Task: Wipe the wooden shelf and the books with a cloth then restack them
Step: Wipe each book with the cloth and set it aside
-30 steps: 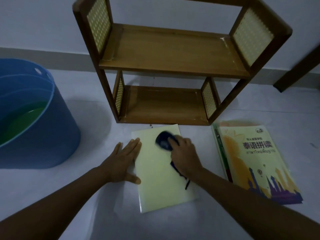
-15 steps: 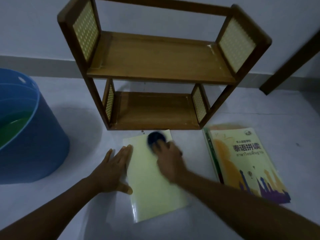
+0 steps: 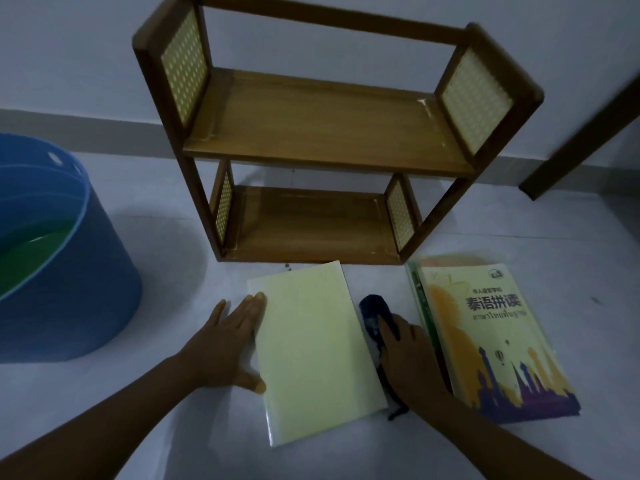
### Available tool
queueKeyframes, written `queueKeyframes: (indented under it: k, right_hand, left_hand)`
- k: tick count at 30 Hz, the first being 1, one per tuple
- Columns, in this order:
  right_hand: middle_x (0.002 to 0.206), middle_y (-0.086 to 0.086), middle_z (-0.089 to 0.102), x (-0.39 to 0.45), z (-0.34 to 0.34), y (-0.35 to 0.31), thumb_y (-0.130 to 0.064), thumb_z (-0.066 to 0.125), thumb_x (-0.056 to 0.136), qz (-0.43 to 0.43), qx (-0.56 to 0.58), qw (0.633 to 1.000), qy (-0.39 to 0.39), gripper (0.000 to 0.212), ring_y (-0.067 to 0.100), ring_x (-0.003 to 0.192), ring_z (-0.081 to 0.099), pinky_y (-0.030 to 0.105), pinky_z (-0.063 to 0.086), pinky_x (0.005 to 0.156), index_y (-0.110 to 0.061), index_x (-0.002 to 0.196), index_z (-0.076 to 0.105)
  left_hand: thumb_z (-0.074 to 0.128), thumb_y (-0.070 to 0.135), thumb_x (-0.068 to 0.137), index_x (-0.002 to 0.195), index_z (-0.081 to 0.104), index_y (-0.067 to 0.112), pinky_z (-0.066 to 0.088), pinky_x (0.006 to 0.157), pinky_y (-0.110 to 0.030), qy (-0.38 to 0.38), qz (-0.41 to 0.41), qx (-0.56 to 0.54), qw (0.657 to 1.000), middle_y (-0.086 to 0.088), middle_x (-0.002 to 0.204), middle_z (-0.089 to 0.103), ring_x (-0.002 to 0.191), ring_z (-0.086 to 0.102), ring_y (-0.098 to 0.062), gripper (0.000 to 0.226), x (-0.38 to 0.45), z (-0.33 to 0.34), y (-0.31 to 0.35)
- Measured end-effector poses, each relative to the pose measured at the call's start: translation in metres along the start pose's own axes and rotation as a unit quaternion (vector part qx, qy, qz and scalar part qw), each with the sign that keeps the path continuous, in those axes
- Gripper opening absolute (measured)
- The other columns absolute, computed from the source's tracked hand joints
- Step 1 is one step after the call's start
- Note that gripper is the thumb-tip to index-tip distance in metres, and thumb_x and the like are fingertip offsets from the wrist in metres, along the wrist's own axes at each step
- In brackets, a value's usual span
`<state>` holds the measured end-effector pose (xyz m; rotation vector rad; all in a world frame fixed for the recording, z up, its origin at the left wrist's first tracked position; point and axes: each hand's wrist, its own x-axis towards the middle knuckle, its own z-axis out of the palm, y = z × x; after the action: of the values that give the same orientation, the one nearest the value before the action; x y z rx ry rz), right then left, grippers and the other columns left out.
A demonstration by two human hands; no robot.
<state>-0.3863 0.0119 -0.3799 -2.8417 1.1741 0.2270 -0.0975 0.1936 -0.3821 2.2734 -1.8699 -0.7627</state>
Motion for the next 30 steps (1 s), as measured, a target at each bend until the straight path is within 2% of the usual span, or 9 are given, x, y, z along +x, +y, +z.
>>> queueKeyframes:
  k: [2, 5, 10, 13, 16, 19, 22, 26, 30]
  right_hand:
    - [0.128, 0.03, 0.055, 0.003, -0.008, -0.005, -0.011, 0.055, 0.079, -0.001, -0.032, 0.999, 0.034, 0.052, 0.047, 0.102, 0.059, 0.051, 0.052, 0.078, -0.005, 0.13, 0.055]
    - [0.113, 0.019, 0.06, -0.007, -0.022, -0.034, -0.015, 0.05, 0.087, -0.041, 0.04, 0.998, 0.035, 0.037, 0.036, 0.093, 0.062, 0.041, 0.052, 0.073, -0.003, 0.119, 0.061]
    - [0.135, 0.011, 0.039, -0.026, -0.02, -0.052, -0.047, 0.035, 0.1, 0.087, 0.127, 0.969, -0.196, 0.051, 0.027, 0.123, 0.038, 0.035, 0.038, 0.097, -0.009, 0.134, 0.037]
    - [0.147, 0.014, 0.029, -0.017, -0.019, -0.057, -0.045, 0.041, 0.098, 0.167, 0.194, 0.939, -0.229, 0.062, 0.03, 0.133, 0.031, 0.037, 0.034, 0.107, -0.006, 0.144, 0.027]
    - [0.14, 0.012, 0.037, -0.002, -0.019, -0.055, -0.034, 0.047, 0.097, 0.235, 0.282, 0.897, -0.245, 0.062, 0.025, 0.125, 0.041, 0.032, 0.041, 0.101, -0.002, 0.145, 0.024]
    - [0.123, 0.008, 0.045, 0.005, -0.029, -0.047, -0.02, 0.053, 0.096, 0.264, 0.447, 0.811, -0.271, 0.058, 0.02, 0.106, 0.05, 0.036, 0.047, 0.097, 0.001, 0.143, 0.026]
    - [0.137, 0.006, 0.046, 0.007, -0.05, -0.039, -0.012, 0.056, 0.095, 0.216, 0.552, 0.759, -0.27, 0.06, 0.022, 0.113, 0.054, 0.038, 0.048, 0.099, -0.018, 0.147, 0.026]
    - [0.127, 0.012, 0.061, 0.012, -0.095, -0.036, -0.001, 0.05, 0.096, 0.182, 0.709, 0.615, -0.291, 0.038, 0.031, 0.111, 0.061, 0.045, 0.052, 0.095, -0.01, 0.133, 0.051]
    - [0.095, 0.016, 0.073, 0.013, -0.15, -0.032, -0.007, 0.042, 0.098, 0.125, 0.766, 0.606, -0.174, 0.027, 0.024, 0.082, 0.07, 0.031, 0.058, 0.069, -0.004, 0.108, 0.067]
  left_hand:
    - [0.055, 0.088, 0.056, 0.145, -0.029, 0.014, -0.015, 0.118, -0.045, -0.001, 0.0, 0.009, 1.0, 0.0, 0.157, -0.021, 0.144, -0.021, -0.014, 0.143, 0.001, 0.0, 0.0]
    - [0.054, 0.088, 0.056, 0.145, -0.029, 0.013, -0.015, 0.118, -0.045, -0.002, -0.003, 0.01, 1.0, 0.0, 0.155, -0.023, 0.144, -0.021, -0.015, 0.143, 0.0, 0.001, -0.001]
    - [0.052, 0.091, 0.055, 0.145, -0.028, 0.014, -0.015, 0.118, -0.045, -0.001, 0.006, 0.008, 1.0, 0.0, 0.156, -0.023, 0.145, -0.021, -0.016, 0.143, 0.0, 0.006, -0.004]
    - [0.052, 0.091, 0.056, 0.144, -0.029, 0.014, -0.016, 0.118, -0.045, -0.011, 0.013, -0.001, 1.0, 0.0, 0.155, -0.026, 0.145, -0.022, -0.017, 0.142, -0.002, 0.007, -0.004]
    - [0.052, 0.091, 0.056, 0.144, -0.03, 0.016, -0.019, 0.116, -0.038, -0.019, 0.02, -0.01, 1.0, 0.002, 0.154, -0.029, 0.144, -0.025, -0.015, 0.141, -0.003, 0.007, -0.005]
    - [0.055, 0.089, 0.058, 0.146, -0.027, 0.02, -0.023, 0.114, -0.03, -0.007, 0.033, -0.027, 0.999, 0.006, 0.154, -0.029, 0.144, -0.026, -0.01, 0.139, -0.01, 0.004, -0.013]
    - [0.058, 0.083, 0.064, 0.15, -0.014, 0.025, -0.018, 0.118, -0.034, 0.012, 0.07, -0.047, 0.996, 0.008, 0.158, -0.022, 0.145, -0.023, -0.006, 0.126, -0.028, 0.002, -0.015]
    - [0.053, 0.048, 0.091, 0.15, 0.025, 0.029, 0.017, 0.12, -0.045, 0.183, 0.122, -0.105, 0.97, 0.007, 0.16, 0.019, 0.148, 0.017, -0.017, 0.068, -0.052, 0.0, 0.002]
    - [0.058, 0.049, 0.086, 0.128, 0.054, 0.046, 0.04, 0.107, -0.022, 0.333, 0.062, -0.312, 0.888, 0.022, 0.134, 0.056, 0.128, 0.051, -0.006, 0.043, -0.051, -0.038, 0.042]
